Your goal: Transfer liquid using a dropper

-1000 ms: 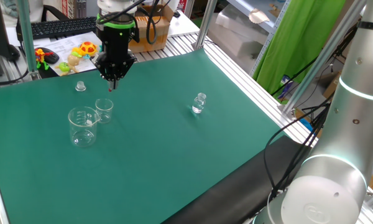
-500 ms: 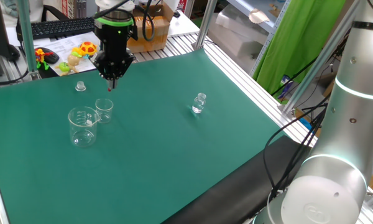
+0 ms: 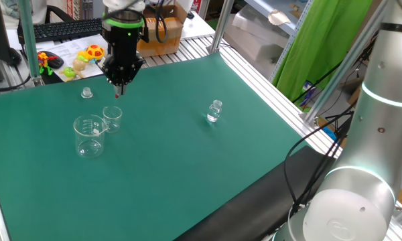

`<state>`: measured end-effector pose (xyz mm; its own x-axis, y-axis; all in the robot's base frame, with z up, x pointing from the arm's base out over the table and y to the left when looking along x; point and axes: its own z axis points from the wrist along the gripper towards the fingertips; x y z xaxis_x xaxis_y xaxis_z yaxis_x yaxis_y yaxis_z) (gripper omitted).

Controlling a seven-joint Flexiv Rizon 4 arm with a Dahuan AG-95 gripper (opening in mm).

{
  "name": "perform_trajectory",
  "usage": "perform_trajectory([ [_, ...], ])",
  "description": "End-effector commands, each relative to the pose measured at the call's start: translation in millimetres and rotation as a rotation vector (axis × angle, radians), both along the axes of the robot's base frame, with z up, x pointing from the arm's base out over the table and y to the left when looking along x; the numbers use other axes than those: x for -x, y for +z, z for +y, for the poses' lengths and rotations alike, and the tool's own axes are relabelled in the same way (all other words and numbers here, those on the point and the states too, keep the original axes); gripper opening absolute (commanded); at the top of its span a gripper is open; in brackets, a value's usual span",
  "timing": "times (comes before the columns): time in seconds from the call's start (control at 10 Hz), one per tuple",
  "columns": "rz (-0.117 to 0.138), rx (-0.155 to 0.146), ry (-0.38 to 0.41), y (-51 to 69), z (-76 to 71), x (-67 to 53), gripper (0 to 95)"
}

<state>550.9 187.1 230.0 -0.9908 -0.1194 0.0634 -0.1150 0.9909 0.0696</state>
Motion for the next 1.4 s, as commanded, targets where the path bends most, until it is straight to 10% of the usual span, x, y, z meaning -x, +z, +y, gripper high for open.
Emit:
perform_trajectory([
  [0.1,0.004,0.003,-0.016,0.4,0.0,0.0,0.0],
  [0.6,0.032,0.008,-0.026,15.3,10.7,-21.4,0.0],
  [1.4,0.044,0.012,-0.014,6.0,2.2,-39.1,0.0],
])
